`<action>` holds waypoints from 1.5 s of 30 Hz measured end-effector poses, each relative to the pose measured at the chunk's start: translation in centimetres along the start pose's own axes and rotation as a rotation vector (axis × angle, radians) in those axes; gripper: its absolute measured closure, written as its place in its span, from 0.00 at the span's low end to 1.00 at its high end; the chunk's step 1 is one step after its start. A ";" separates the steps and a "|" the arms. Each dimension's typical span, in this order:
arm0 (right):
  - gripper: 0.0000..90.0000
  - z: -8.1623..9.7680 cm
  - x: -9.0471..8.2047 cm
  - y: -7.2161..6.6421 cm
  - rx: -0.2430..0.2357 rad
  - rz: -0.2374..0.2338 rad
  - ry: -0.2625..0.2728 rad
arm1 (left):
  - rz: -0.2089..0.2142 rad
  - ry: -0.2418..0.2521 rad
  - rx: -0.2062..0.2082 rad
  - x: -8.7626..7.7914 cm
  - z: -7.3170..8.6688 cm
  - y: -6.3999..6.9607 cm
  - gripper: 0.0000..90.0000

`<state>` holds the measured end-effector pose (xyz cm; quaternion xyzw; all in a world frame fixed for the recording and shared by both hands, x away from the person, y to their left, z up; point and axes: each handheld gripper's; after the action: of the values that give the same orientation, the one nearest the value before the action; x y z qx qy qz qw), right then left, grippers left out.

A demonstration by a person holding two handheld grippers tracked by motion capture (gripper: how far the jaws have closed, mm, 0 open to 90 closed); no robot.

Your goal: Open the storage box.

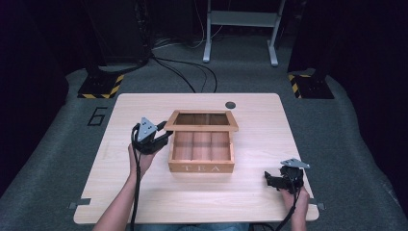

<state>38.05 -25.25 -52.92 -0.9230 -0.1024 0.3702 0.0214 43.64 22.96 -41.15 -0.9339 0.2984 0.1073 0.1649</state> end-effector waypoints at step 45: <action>0.09 0.0 0.0 0.0 0.005 0.000 0.001 | 0.033 -0.018 0.002 1.5 -3.7 -3.1 0.69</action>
<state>38.05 -25.21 -52.91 -0.9232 -0.1016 0.3700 0.0238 47.06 23.23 -37.45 -0.9276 0.3126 0.1181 0.1668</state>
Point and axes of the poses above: each handheld gripper's, and its own axes: x roughly forward along the jaws, z roughly out of its underside, y roughly to its right, and after that the axes turned 9 degrees about x, right-handed
